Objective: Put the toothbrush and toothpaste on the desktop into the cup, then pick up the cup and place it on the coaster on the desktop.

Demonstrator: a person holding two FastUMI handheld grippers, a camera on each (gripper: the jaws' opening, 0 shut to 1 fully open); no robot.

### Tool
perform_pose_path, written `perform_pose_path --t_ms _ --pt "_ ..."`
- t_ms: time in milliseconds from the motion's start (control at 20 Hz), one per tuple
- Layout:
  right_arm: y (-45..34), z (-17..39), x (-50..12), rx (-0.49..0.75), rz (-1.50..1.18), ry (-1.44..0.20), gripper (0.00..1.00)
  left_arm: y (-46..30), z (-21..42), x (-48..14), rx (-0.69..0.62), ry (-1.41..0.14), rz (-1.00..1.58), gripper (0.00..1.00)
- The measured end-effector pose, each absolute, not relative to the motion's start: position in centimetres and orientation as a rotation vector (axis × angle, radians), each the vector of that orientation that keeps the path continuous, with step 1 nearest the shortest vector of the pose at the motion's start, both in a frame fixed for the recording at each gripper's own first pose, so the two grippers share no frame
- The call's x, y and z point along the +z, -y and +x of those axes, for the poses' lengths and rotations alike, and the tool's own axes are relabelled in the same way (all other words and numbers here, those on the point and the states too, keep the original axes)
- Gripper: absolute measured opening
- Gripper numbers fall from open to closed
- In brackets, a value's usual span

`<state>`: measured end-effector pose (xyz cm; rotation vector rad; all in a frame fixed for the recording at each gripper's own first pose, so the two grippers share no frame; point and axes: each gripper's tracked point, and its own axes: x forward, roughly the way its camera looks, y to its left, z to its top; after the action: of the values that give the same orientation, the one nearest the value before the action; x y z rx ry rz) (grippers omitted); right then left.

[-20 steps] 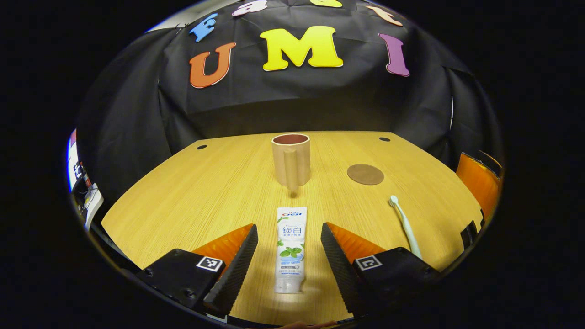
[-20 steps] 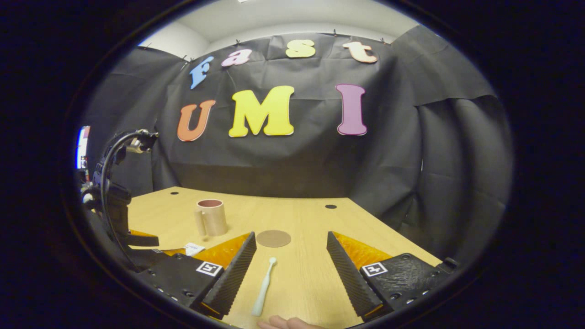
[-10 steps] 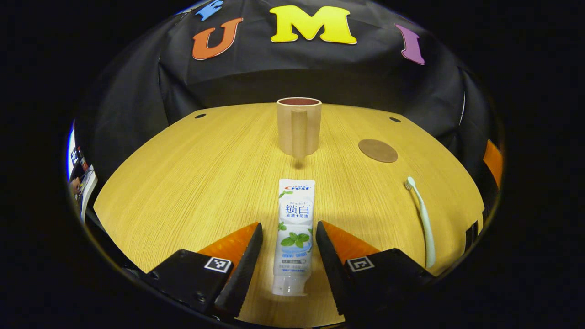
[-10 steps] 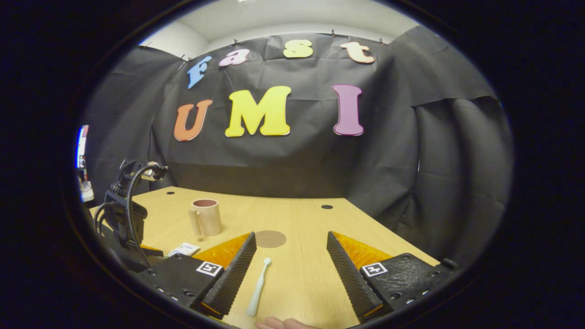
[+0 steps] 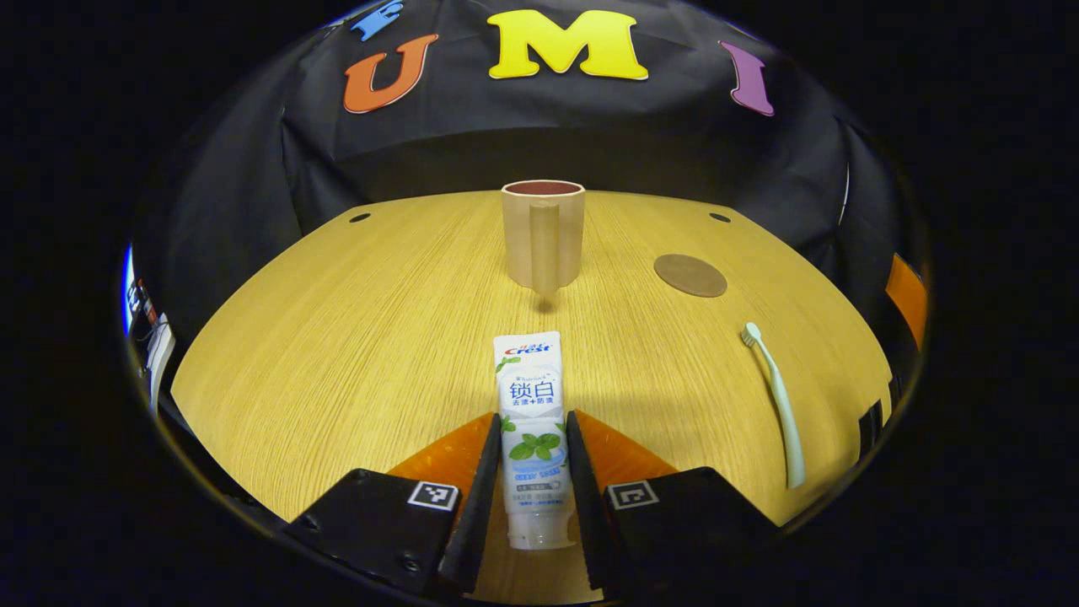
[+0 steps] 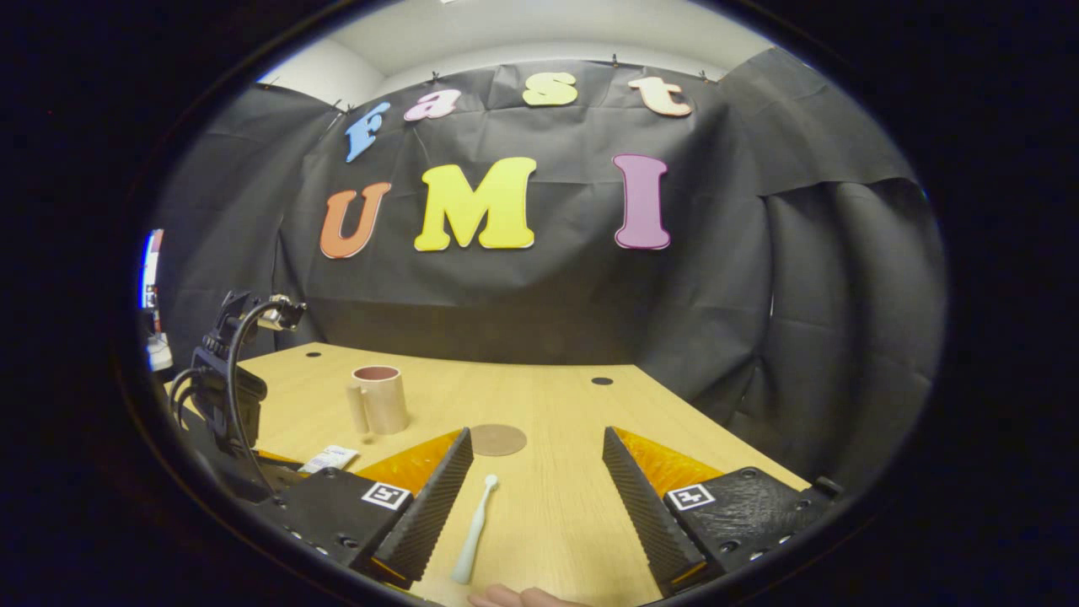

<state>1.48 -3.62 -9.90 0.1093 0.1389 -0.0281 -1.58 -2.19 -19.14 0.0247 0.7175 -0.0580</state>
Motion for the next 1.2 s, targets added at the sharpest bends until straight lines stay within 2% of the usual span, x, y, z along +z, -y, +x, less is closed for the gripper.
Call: perform_pose_path --t_ms 150,200,300,600,1000,1200 --pt "3.6 1.5 -10.3 -0.026 0.121 -0.152 0.94 2.5 -1.4 -19.1 -0.062 -0.707 0.038 0.53" --pt "3.6 1.6 -10.3 -0.024 0.126 -0.158 0.94 2.5 -1.4 -19.1 -0.061 -0.707 0.041 0.46" --pt "3.4 1.7 -10.7 -0.02 0.131 -0.169 0.94 2.4 -1.4 -19.1 -0.055 -0.706 0.035 0.45" --pt "2.3 2.0 -12.1 0.005 0.117 -0.216 0.94 2.5 -1.6 -19.1 -0.056 -0.702 0.047 0.45" --pt "1.3 2.0 -13.7 0.02 0.105 -0.272 0.95 2.1 -2.2 -18.8 -0.031 -0.677 0.227 0.45" --pt "0.9 1.7 -14.4 0.022 0.094 -0.302 0.94 2.3 -2.4 -18.8 -0.031 -0.686 0.172 0.45"
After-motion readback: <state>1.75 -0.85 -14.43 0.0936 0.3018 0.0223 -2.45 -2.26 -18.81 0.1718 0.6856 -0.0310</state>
